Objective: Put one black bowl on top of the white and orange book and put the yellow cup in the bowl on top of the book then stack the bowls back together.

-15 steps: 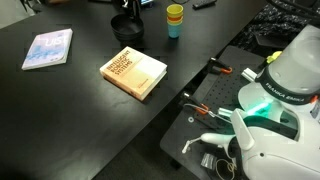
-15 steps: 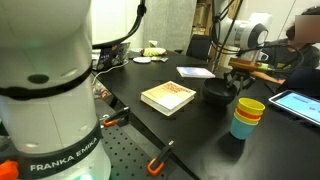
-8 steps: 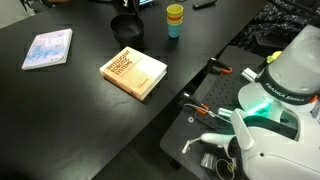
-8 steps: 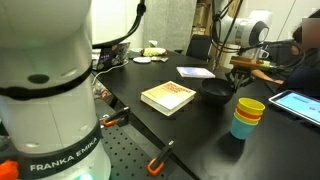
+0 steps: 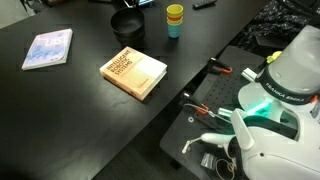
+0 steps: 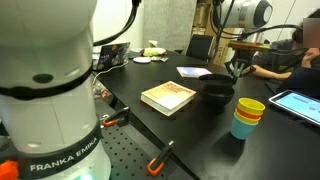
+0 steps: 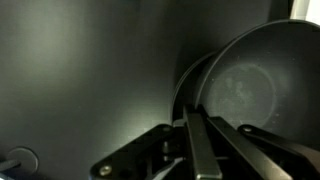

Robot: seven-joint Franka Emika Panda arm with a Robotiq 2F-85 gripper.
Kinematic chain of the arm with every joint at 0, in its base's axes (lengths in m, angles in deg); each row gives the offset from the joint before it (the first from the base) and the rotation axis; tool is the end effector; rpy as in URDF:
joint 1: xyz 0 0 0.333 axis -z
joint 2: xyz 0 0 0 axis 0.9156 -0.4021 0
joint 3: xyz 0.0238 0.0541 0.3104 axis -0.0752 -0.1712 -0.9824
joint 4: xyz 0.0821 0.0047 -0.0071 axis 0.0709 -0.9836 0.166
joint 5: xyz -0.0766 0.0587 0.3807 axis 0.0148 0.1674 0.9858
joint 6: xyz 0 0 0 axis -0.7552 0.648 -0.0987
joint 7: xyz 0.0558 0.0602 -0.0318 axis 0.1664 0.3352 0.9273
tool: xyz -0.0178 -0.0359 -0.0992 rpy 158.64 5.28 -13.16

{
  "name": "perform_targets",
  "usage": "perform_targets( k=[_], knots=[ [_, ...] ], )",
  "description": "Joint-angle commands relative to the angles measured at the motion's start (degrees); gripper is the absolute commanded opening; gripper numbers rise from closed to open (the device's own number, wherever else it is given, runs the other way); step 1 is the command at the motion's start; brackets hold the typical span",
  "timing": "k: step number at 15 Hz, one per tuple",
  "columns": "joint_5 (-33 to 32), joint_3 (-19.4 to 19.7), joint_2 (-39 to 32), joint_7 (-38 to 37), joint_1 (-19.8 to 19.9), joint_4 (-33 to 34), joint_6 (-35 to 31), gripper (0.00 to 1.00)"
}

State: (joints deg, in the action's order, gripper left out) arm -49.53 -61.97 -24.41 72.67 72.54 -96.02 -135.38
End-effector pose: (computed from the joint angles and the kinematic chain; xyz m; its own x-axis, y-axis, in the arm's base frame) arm 0.6755 -0.0841 0.2588 0.9841 0.1362 -0.1143 0.1421 -0.9888 0.0457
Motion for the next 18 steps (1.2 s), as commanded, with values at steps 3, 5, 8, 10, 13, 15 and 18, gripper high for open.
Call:
perform_targets(
  k=[3, 5, 8, 10, 13, 15, 18],
  knots=[
    [1.69, 0.91, 4.92, -5.90, -0.84, 3.56, 14.67, 0.03],
    [1.50, 1.40, 7.50, -6.48, -0.38, 2.55, 16.25, 0.03],
    [2.44, 2.30, 13.45, -6.25, 0.89, -3.17, 14.15, 0.02],
    [3.25, 2.86, 17.92, -6.88, 1.25, -9.22, 9.53, 0.02],
    [5.31, 3.01, 24.08, -6.85, 1.17, -18.25, 5.78, 0.02],
    [6.47, 2.64, 28.00, -6.42, 0.60, -24.49, 3.85, 0.02],
    [6.37, 1.36, 33.47, -6.22, -1.43, -34.08, 0.12, 0.02]
  ],
)
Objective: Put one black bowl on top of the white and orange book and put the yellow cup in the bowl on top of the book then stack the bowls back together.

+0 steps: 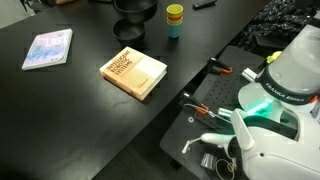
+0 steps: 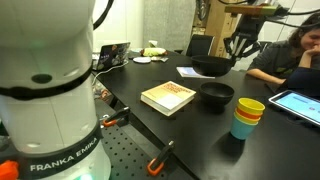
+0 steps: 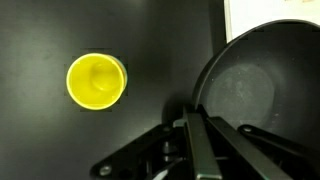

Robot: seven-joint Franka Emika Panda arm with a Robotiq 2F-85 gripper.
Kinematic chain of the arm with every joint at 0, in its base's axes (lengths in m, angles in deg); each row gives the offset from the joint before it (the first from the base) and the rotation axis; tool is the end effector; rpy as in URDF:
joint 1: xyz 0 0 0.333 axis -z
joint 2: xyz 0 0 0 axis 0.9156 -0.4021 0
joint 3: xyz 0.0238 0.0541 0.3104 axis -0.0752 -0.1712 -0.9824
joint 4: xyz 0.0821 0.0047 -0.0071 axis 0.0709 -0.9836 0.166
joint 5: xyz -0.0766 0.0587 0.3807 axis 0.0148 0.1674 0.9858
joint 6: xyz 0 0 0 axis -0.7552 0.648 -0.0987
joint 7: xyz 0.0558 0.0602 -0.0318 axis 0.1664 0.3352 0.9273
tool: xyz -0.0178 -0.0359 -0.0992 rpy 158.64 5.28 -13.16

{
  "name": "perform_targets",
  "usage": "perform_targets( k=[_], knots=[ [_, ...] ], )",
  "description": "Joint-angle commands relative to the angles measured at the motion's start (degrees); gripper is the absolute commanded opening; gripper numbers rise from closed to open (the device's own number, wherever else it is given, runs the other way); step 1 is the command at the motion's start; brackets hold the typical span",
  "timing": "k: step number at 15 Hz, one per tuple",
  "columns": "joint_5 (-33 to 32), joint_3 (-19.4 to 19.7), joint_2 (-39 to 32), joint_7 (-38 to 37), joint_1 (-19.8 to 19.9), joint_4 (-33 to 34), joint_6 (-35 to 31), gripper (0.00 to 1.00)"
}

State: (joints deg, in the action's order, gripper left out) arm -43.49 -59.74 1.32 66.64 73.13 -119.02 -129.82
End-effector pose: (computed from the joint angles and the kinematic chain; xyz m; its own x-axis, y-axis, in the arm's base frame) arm 0.5585 -0.0933 0.3596 0.9865 -0.0716 -0.1470 -0.0767 -0.9966 -0.0292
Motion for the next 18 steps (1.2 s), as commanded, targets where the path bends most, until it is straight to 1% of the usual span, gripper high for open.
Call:
perform_targets(
  k=[1, 3, 5, 6, 8, 12, 16, 17, 18],
  knots=[
    [-0.12, -1.40, 8.68, -0.59, -2.88, -13.64, -7.84, 0.02],
    [0.08, -2.65, 9.98, -0.71, -4.56, -18.34, -13.41, 0.02],
    [0.65, -3.98, 9.82, -1.45, -6.32, -22.38, -20.16, 0.02],
    [0.62, -4.66, 9.18, -1.99, -7.22, -24.05, -23.32, 0.02],
    [-0.28, -5.66, 7.80, -3.45, -8.60, -26.55, -27.49, 0.02],
    [-1.78, -6.56, 5.19, -5.88, -10.38, -29.66, -33.00, 0.02],
    [-3.08, -6.60, 3.12, -6.72, -11.35, -30.22, -35.78, 0.03],
    [-3.95, -6.44, 2.62, -6.88, -11.49, -30.13, -36.58, 0.29],
    [-4.56, -6.34, 2.21, -6.92, -11.54, -29.86, -36.47, 0.30]
  ],
)
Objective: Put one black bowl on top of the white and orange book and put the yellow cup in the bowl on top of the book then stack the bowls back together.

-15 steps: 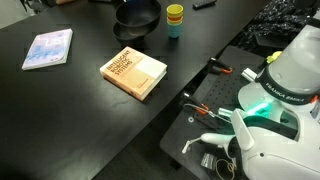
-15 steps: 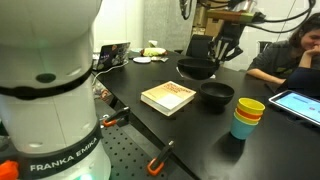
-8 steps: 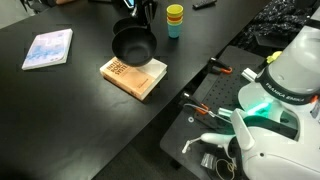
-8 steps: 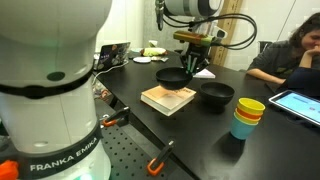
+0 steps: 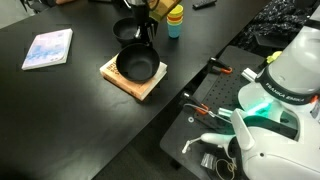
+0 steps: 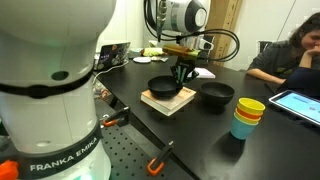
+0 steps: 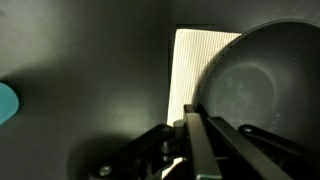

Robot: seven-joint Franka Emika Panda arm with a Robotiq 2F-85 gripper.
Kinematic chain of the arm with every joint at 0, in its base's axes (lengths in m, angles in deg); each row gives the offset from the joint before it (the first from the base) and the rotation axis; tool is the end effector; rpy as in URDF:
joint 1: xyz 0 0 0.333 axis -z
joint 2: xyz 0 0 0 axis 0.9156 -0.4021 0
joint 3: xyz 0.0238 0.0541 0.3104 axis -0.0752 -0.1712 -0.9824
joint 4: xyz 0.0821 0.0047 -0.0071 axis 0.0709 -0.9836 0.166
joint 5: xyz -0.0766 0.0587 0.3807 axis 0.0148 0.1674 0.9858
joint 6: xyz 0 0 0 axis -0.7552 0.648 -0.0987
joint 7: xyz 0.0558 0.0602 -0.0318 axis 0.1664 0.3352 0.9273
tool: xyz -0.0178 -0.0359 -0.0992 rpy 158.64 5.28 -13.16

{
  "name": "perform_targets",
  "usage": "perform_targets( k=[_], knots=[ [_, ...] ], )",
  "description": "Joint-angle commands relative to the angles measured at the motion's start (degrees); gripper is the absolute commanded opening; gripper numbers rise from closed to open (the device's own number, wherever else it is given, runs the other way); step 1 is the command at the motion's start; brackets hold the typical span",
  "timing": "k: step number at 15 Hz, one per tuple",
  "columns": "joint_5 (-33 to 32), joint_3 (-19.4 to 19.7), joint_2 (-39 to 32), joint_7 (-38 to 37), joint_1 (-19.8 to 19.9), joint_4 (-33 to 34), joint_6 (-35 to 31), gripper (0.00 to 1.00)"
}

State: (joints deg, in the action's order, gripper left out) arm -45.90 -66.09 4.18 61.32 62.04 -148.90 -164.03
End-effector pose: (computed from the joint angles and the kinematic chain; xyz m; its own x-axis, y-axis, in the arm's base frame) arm 0.4524 0.0624 0.2280 0.9863 0.1631 -0.0243 0.1631 -0.9866 0.0001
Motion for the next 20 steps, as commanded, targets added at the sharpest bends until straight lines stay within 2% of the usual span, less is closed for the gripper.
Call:
perform_targets(
  k=[1, 9, 10, 15, 20],
  knots=[
    [-2.78, 0.16, -0.98, -1.81, -0.44, 0.23, -2.37, 0.37],
    [-11.03, 4.26, -0.29, -6.26, 1.05, 7.83, 2.42, 0.96],
    [-13.13, 5.45, -0.56, -7.36, 1.46, 9.34, 2.90, 0.99],
    [-20.06, 10.24, -1.98, -12.11, 4.21, 15.19, 5.05, 1.00],
    [-22.88, 13.59, -3.04, -19.05, 6.22, 16.49, 8.45, 1.00]
  ],
)
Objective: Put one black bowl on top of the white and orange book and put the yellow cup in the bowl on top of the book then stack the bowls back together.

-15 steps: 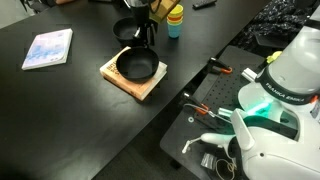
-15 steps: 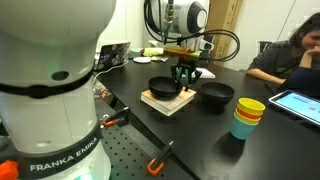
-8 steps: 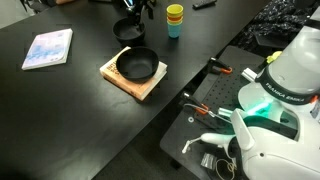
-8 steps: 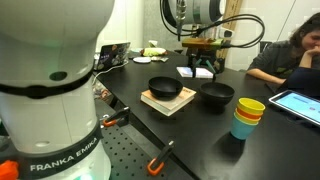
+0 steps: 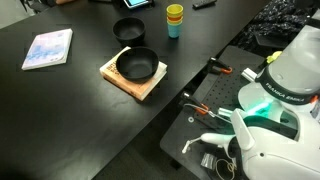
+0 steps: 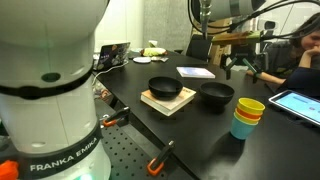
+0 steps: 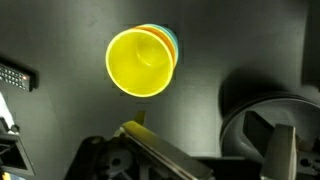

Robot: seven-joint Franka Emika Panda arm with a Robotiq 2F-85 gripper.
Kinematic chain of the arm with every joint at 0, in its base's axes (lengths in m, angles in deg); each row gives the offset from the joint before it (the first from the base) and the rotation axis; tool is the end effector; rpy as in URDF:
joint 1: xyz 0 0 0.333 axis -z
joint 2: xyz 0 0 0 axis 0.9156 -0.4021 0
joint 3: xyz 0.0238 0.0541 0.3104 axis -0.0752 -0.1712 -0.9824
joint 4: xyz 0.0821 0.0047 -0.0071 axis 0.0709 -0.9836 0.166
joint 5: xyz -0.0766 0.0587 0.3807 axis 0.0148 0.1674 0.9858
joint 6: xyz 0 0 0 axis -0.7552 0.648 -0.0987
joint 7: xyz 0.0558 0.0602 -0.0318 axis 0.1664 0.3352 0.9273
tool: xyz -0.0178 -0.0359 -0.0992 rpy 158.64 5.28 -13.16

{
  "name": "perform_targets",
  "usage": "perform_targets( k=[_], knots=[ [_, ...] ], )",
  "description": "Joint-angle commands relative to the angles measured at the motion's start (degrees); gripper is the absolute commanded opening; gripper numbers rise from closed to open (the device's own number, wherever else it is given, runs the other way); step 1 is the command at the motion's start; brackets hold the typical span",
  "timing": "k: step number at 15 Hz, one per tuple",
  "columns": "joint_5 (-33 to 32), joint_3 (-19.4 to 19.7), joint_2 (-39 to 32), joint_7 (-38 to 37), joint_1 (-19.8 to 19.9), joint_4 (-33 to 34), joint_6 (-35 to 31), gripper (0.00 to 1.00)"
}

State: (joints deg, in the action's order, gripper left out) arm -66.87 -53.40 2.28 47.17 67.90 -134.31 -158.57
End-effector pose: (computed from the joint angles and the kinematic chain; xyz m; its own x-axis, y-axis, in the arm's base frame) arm 0.5303 -0.0969 0.2987 0.9883 -0.0981 0.1169 -0.1244 -0.9615 0.2449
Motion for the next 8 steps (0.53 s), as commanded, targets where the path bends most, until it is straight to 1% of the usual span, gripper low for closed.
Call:
perform_targets(
  k=[1, 5, 8],
  knots=[
    [-1.33, 1.02, -1.47, -5.28, 0.59, 1.99, 3.62, 1.00],
    [-0.62, 1.42, -3.11, -8.09, 0.81, 2.27, 5.16, 1.00],
    [-0.26, 1.61, -5.14, -8.34, 1.06, 2.81, 3.64, 1.00]
  ],
)
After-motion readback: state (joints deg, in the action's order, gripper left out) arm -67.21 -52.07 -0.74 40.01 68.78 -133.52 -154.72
